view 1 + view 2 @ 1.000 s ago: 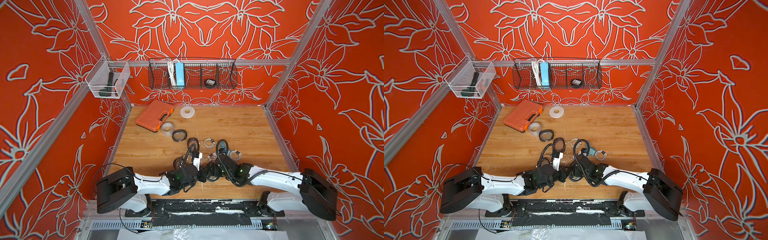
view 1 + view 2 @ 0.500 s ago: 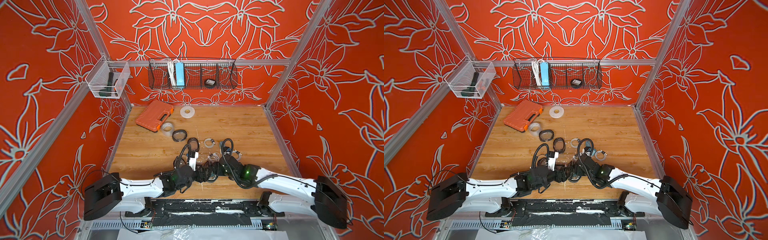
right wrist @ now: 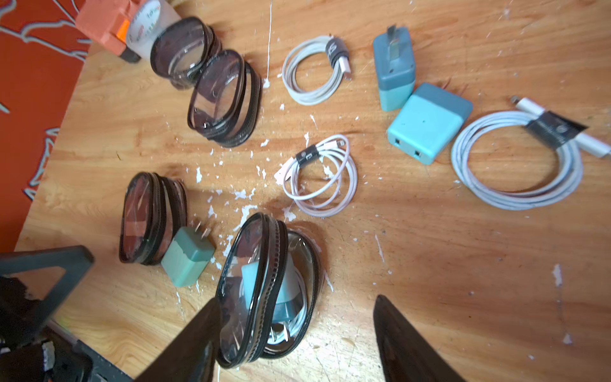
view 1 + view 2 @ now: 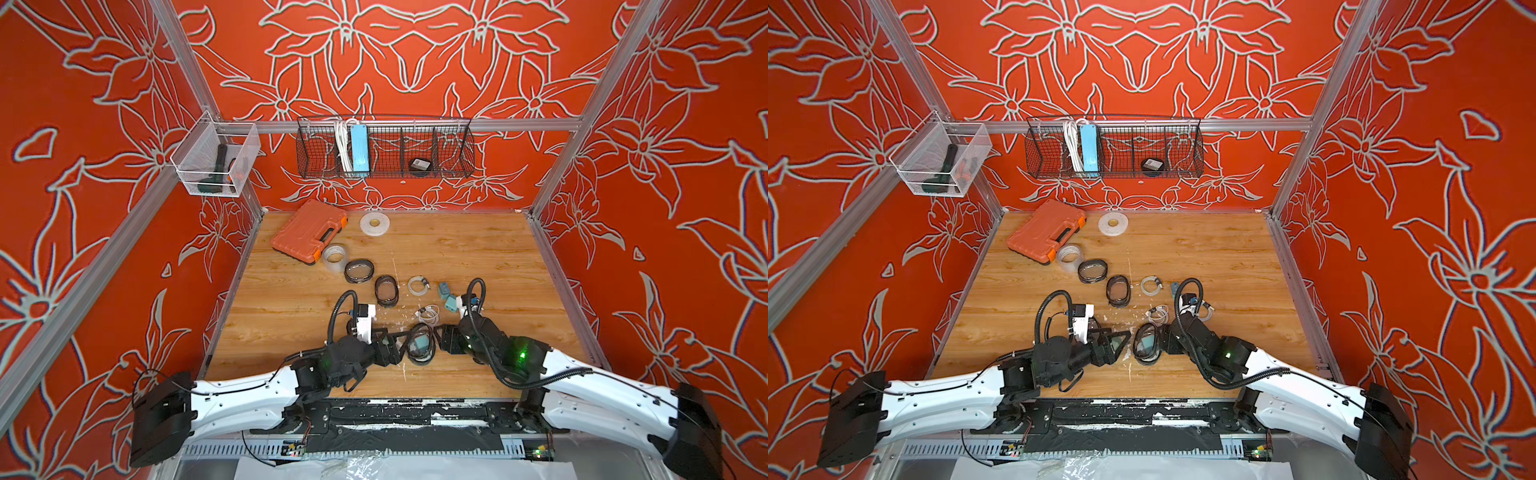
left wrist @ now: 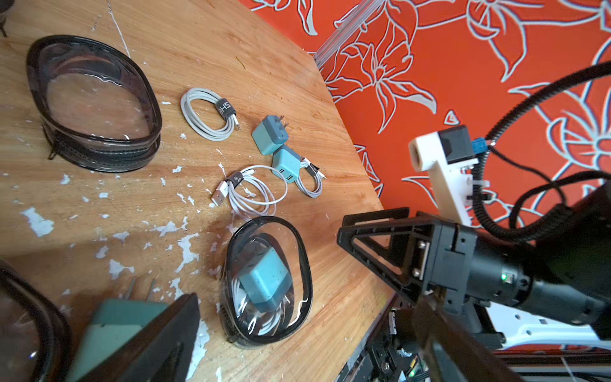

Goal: Pack away charging kits
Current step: Place the plug in the storage bag, then pick up the storage bag at the center of the board.

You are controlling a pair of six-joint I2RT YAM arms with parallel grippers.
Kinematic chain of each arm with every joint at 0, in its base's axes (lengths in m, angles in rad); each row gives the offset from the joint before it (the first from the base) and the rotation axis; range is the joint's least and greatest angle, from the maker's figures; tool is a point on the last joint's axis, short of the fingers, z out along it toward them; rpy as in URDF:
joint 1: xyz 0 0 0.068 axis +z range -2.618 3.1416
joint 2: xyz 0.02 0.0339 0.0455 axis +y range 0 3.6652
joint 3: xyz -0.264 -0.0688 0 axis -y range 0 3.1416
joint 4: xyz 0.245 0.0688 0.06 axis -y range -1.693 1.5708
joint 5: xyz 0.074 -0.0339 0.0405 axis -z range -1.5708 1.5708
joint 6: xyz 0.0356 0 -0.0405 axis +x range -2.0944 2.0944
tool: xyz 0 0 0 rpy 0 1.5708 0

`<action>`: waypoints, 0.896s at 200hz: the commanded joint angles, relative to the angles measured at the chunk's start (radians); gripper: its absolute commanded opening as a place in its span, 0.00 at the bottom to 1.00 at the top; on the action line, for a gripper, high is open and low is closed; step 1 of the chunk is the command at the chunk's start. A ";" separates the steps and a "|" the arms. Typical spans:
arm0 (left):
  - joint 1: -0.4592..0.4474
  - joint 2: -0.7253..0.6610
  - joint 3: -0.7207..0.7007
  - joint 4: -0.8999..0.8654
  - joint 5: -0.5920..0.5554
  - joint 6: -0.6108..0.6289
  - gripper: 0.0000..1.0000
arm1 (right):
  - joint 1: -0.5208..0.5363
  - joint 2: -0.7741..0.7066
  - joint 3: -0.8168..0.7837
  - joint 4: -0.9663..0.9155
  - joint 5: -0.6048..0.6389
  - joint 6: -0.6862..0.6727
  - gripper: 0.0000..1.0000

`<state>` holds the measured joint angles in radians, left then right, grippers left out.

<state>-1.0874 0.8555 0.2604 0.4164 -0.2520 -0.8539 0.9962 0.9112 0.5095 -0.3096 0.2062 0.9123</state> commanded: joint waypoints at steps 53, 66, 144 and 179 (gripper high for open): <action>0.003 -0.152 -0.051 -0.081 -0.042 -0.042 0.96 | 0.015 0.275 0.089 0.027 -0.015 0.007 0.54; 0.004 -0.159 -0.055 -0.085 -0.045 -0.043 0.94 | 0.015 0.285 0.074 0.039 -0.006 0.017 0.50; 0.017 -0.039 -0.014 -0.075 -0.002 -0.053 0.91 | 0.015 0.309 0.002 0.103 -0.008 0.067 0.27; 0.053 0.047 0.011 -0.040 0.089 -0.057 0.91 | 0.016 0.334 -0.028 0.144 -0.011 0.082 0.23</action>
<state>-1.0584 0.8574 0.2321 0.3401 -0.2306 -0.8993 1.0065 1.2240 0.5137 -0.1925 0.1780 0.9619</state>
